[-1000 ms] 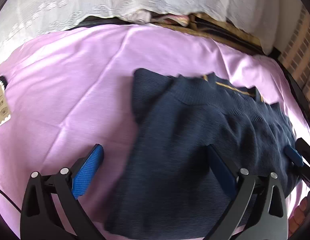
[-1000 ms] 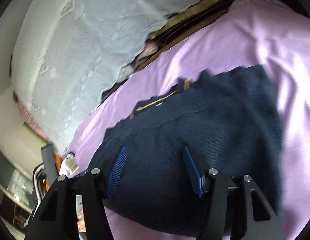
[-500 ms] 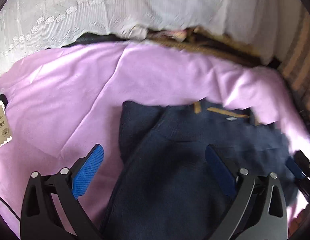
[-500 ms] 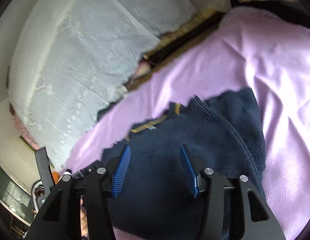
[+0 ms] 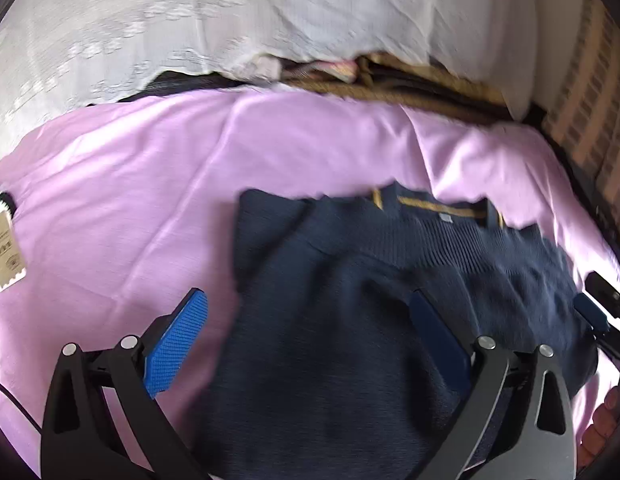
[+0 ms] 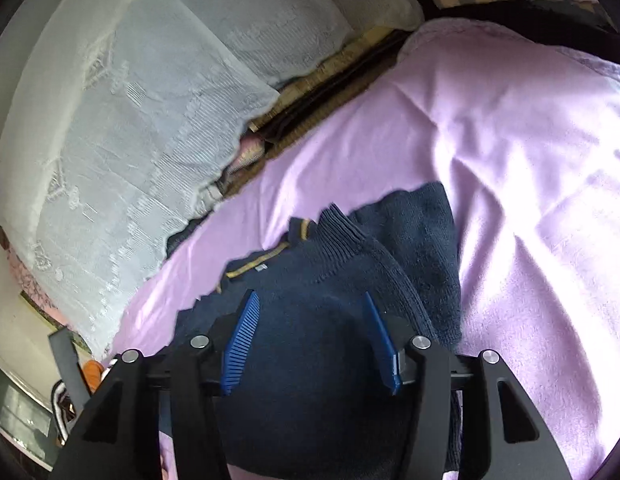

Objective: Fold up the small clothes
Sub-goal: 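Withdraw both open tools from the folded cardigan, then tuck the cardigan edge with the left tool while the right tool presses the fold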

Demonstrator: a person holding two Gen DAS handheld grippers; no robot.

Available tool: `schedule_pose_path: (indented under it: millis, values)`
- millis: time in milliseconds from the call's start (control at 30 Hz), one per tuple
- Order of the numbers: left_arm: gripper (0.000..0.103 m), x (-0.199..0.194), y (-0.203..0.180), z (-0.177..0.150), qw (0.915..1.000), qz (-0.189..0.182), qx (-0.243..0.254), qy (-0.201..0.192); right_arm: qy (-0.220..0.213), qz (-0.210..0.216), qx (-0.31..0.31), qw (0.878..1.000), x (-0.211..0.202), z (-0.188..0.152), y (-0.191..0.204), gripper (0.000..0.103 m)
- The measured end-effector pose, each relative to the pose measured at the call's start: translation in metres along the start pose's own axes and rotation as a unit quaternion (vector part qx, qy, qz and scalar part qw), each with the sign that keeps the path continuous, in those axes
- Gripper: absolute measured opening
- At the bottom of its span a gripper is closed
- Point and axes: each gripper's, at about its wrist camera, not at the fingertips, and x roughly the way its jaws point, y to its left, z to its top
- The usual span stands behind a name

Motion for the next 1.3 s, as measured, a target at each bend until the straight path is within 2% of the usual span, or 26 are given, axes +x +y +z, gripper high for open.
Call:
schedule_pose_path:
  millis: [67, 100, 133, 200, 367, 467, 633, 767, 867, 967, 1033, 1067, 1300]
  values:
    - [0.099, 0.019, -0.008, -0.004, 0.9987, 0.019, 0.024, 0.04, -0.001, -0.009, -0.013, 1.0, 0.002, -0.001, 0.001, 0.055]
    - [0.099, 0.028, -0.008, -0.005, 0.9979, 0.016, 0.023, 0.059, 0.0, -0.013, -0.022, 1.0, 0.002, -0.001, 0.004, 0.056]
    - [0.099, 0.026, -0.005, -0.004, 0.9982, 0.007, 0.013, 0.059, 0.0, -0.013, -0.029, 1.0, 0.002, -0.002, 0.006, 0.061]
    - [0.099, 0.026, 0.003, -0.003, 0.9979, -0.013, -0.004, 0.063, -0.004, -0.013, -0.033, 0.999, 0.0, -0.004, 0.008, 0.061]
    - [0.099, 0.012, 0.003, -0.007, 0.9994, 0.006, 0.001, 0.035, -0.022, 0.005, -0.007, 1.0, -0.016, -0.003, 0.0, 0.062]
    - [0.099, -0.001, -0.001, -0.009, 0.9998, 0.006, 0.011, 0.018, -0.036, -0.002, 0.005, 0.999, -0.029, -0.004, -0.005, 0.064]
    - [0.099, -0.018, -0.025, -0.009, 0.9993, 0.009, 0.037, 0.001, -0.045, 0.009, 0.031, 0.998, -0.049, -0.012, -0.014, 0.065]
    - [0.099, -0.016, -0.034, 0.0, 0.9998, 0.007, 0.017, 0.01, -0.046, -0.005, 0.053, 0.997, -0.067, -0.026, -0.025, 0.066]
    - [0.099, -0.009, -0.033, 0.009, 0.9997, 0.004, -0.018, 0.019, -0.039, 0.009, 0.089, 0.995, -0.076, -0.037, -0.039, 0.068]
    - [0.099, 0.004, -0.034, 0.011, 0.9991, 0.017, -0.033, 0.023, -0.029, 0.015, 0.105, 0.994, -0.075, -0.04, -0.047, 0.068]
    - [0.099, 0.019, -0.044, 0.004, 0.9978, 0.061, 0.009, 0.025, -0.021, 0.01, 0.104, 0.994, -0.07, -0.04, -0.047, 0.068]
    - [0.099, 0.024, -0.048, 0.0, 0.9969, 0.071, 0.027, 0.023, -0.017, 0.006, 0.102, 0.995, -0.066, -0.039, -0.047, 0.068]
    - [0.099, 0.015, -0.039, 0.001, 0.9985, 0.05, 0.015, 0.015, -0.01, -0.018, 0.076, 0.997, -0.042, -0.026, -0.042, 0.068]
